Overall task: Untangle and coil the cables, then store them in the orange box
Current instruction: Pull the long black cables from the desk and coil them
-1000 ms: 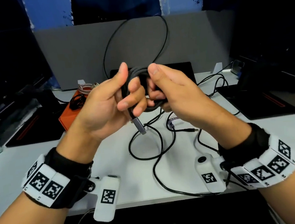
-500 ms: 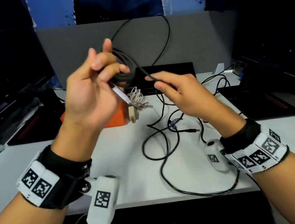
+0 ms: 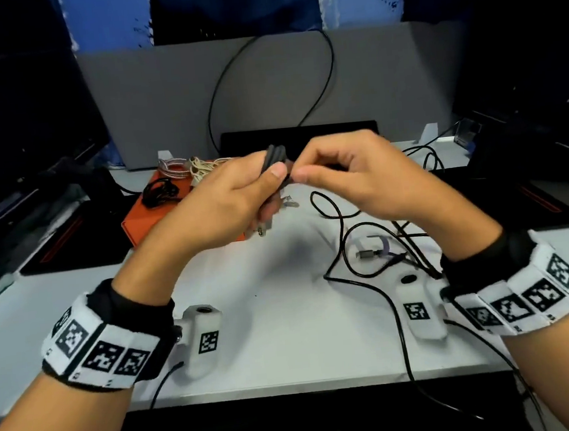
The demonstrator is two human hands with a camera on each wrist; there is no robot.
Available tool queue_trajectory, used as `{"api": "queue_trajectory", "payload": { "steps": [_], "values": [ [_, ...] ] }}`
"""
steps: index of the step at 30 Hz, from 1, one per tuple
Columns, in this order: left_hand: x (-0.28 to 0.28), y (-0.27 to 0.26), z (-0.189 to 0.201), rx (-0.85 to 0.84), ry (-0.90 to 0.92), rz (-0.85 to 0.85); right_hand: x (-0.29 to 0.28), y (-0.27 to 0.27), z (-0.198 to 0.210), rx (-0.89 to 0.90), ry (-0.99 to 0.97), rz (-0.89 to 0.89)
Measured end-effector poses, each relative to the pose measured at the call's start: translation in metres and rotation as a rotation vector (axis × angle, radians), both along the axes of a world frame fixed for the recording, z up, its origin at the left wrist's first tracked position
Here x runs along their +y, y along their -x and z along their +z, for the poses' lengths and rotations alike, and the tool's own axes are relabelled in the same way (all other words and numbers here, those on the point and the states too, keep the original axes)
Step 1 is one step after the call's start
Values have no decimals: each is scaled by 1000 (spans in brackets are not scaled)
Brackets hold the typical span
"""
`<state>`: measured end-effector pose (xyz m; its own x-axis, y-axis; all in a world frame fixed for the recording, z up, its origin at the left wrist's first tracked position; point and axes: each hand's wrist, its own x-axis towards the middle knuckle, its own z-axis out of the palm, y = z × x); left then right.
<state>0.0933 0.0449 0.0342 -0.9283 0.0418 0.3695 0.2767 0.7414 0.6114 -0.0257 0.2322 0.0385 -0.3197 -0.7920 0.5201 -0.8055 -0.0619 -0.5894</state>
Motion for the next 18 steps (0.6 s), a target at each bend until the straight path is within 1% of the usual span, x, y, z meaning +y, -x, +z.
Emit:
{"api": "queue_trajectory", "payload": {
  "steps": [1,2,3,5,6,8,9,10,12,13,15,16,18],
  "values": [
    [-2,1,0,-28,-83,-47,-2,7,3,-13,26,-19],
    [-4,2,1,-26,-69,-32,-6,17,5,-21,28,-46],
    [-6,4,1,0,26,33,-12,27,5,-22,3,-76],
    [-12,10,-2,61,228,223,-24,51,2,17,-112,-137],
    [-16,12,-4,68,258,312,-28,63,-2,61,-199,-163],
    [-26,15,-5,52,216,436,-32,84,-13,129,-382,-194],
    [-31,15,-3,26,127,459,-32,92,-18,120,-444,-200],
    [-36,14,-2,-8,-35,440,-31,98,-20,98,-473,-208],
    [-39,11,3,-72,-432,310,-29,110,-22,108,-477,-265],
    [-40,10,5,-75,-562,262,-29,116,-21,151,-483,-308],
    [-42,10,5,-49,-680,244,-25,126,-20,230,-546,-360],
    [-43,11,4,-36,-713,257,-22,127,-19,221,-616,-361],
    [-50,13,3,-19,-757,277,-16,117,-19,130,-835,-318]
  ]
}}
